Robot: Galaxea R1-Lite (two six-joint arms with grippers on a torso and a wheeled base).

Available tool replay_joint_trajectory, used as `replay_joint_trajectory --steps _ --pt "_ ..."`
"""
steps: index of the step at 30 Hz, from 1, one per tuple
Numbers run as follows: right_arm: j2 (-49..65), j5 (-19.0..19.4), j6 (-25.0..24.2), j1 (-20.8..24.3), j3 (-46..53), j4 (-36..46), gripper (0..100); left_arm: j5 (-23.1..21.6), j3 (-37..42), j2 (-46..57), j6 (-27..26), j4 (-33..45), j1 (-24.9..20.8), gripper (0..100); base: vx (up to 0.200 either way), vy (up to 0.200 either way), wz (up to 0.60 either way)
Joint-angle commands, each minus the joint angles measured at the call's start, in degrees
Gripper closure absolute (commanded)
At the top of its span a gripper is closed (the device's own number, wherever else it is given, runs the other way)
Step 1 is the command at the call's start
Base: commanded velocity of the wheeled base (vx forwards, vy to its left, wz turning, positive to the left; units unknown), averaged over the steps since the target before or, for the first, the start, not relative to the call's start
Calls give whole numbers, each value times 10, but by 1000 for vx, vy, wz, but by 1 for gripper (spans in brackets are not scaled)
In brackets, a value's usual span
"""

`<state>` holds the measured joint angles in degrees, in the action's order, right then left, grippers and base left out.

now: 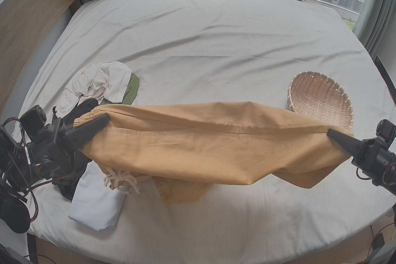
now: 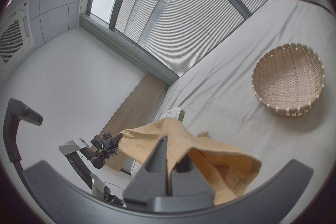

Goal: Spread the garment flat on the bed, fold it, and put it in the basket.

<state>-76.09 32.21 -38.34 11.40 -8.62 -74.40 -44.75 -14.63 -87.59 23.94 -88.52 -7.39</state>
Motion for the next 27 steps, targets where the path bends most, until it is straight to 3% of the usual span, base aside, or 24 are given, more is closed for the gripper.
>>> replay_joint_trajectory --steps 1,9,20,27 --pt "15 0 3 -14 0 1 100 -4 -1 10 16 -1 19 100 0 0 0" --pt "49 0 7 -9 -1 22 100 -5 7 61 51 0 18 100 0 0 0" --pt "200 1 8 -6 -52 210 100 -13 23 95 67 0 30 100 0 0 0" --pt "266 0 41 9 -125 357 100 -13 24 143 119 2 10 100 0 0 0"
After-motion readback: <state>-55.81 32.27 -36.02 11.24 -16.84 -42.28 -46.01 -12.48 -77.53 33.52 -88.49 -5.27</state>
